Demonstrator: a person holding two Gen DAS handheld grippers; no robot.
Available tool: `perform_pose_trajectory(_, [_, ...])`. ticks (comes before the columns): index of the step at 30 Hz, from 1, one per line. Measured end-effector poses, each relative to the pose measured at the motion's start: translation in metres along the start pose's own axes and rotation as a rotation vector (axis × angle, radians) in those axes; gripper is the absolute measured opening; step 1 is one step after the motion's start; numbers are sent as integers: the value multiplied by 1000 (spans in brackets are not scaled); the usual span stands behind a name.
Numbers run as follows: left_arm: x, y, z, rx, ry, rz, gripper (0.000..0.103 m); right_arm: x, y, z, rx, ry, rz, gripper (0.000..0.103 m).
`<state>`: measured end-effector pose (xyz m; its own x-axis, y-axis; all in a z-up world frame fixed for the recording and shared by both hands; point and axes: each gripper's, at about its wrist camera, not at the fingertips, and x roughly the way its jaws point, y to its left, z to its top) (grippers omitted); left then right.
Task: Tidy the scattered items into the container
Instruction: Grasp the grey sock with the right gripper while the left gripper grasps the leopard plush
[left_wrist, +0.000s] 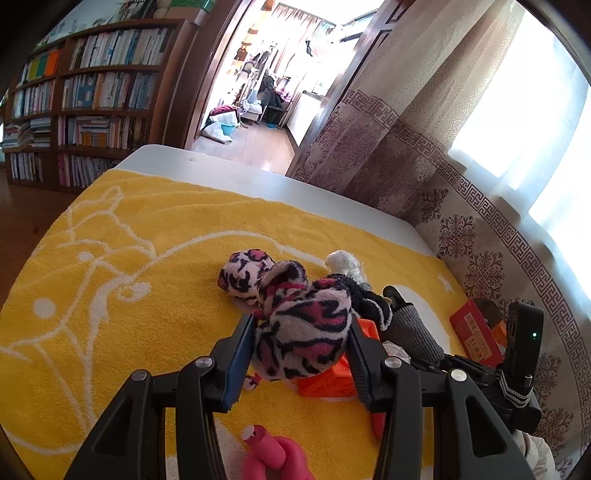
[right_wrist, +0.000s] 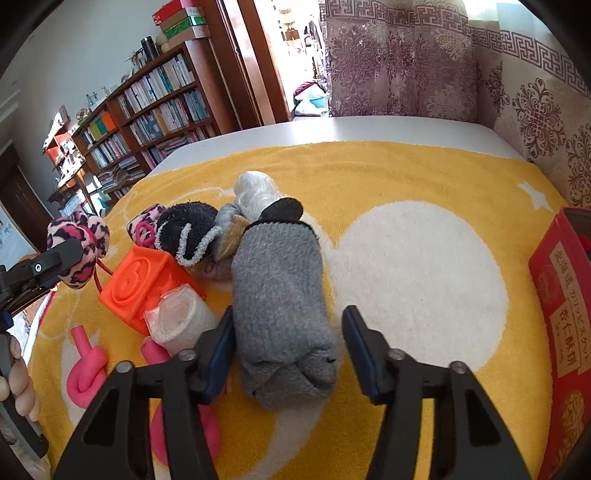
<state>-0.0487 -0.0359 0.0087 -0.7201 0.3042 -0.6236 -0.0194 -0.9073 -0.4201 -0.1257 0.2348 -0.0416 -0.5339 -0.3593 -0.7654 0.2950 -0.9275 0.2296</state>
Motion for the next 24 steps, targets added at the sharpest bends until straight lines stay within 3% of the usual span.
perform_pose_trajectory(4, [3, -4, -3, 15, 10, -2, 49, -9, -1, -2, 15, -31, -22, 43])
perform_pose_trajectory(12, [-1, -18, -7, 52, -4, -14, 49, -39, -7, 1, 54, -136, -36, 43])
perform_pose_trajectory(24, [0, -39, -16, 119, 10, -33, 49, -59, -16, 5, 104, -216, -88, 43])
